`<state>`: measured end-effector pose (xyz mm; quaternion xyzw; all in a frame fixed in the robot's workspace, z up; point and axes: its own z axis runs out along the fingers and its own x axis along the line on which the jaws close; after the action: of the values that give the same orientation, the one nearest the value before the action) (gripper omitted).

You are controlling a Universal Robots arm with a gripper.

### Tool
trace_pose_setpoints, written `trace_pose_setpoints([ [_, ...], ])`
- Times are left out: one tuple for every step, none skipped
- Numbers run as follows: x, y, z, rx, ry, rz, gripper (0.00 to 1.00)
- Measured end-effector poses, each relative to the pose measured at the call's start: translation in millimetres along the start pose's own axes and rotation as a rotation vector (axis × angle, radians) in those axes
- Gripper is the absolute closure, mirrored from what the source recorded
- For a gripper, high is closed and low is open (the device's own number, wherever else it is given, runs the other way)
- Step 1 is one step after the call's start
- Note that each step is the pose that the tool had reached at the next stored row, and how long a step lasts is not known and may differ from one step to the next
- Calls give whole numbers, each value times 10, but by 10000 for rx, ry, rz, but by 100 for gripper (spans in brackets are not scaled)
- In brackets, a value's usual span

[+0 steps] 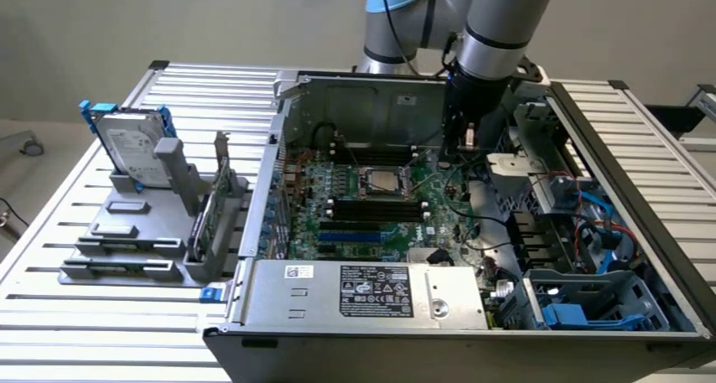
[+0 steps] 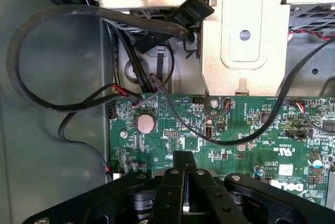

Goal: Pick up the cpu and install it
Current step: 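Close the cpu cover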

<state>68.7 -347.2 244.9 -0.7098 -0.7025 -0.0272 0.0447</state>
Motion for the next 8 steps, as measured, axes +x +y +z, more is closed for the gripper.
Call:
trace_pose_setpoints([
  [-3, 0, 18, 0, 1, 0, 89],
  [-6, 1, 35, 0, -2, 0, 89],
  [-7, 1, 45, 0, -26, 0, 89],
  [-7, 2, 48, 9, -87, 2, 89],
  [-7, 2, 48, 50, -145, 6, 89],
  [-8, 1, 48, 139, -190, 18, 89],
  [-8, 1, 48, 231, -227, 28, 89],
  [-7, 1, 48, 338, -275, 39, 89],
])
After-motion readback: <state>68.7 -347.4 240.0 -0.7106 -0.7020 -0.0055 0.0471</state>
